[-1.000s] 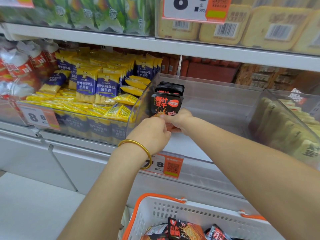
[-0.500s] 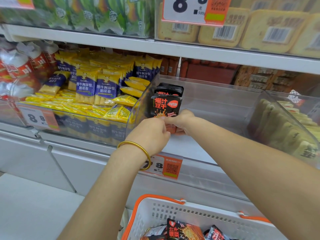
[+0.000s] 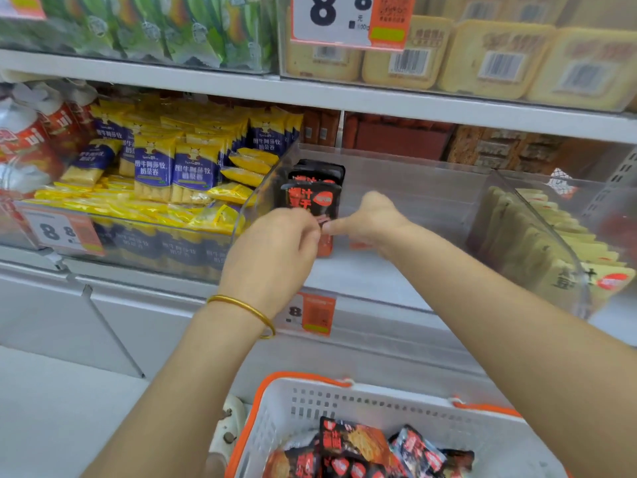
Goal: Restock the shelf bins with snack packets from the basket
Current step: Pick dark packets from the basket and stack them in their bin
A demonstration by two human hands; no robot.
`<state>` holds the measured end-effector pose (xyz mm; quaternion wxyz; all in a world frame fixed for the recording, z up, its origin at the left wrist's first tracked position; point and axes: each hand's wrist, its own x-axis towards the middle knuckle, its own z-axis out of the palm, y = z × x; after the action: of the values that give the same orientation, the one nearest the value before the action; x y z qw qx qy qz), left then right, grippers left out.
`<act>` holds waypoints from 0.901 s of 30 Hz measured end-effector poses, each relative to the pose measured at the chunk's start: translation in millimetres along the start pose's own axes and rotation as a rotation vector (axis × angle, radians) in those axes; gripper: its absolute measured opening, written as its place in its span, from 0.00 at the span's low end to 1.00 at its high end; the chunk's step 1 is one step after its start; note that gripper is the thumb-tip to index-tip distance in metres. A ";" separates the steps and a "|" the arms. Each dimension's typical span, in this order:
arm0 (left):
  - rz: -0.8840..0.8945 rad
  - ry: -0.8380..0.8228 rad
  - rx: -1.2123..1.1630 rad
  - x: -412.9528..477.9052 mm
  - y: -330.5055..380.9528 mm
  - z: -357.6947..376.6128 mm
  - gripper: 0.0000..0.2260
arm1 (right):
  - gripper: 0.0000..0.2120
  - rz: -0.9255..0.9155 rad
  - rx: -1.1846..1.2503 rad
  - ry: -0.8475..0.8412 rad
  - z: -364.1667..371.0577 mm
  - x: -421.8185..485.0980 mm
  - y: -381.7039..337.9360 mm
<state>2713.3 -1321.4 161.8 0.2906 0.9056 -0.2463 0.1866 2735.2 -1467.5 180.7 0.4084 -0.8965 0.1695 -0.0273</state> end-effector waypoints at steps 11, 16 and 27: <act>0.041 -0.506 -0.077 -131.5 34.0 39.7 0.06 | 0.08 -0.109 -0.323 -0.403 6.0 -151.5 151.1; -0.041 -0.609 0.070 -143.5 33.3 72.5 0.08 | 0.21 -0.073 -0.553 -0.563 100.5 -131.1 264.9; -0.132 -0.789 0.018 -149.7 22.0 90.4 0.14 | 0.07 -0.230 -0.362 -0.500 42.5 -121.6 213.9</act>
<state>2597.6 -1342.4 30.5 0.1769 0.9241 -0.2786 -0.1925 2568.5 -1527.3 4.7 0.2655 -0.9468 -0.0363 0.1782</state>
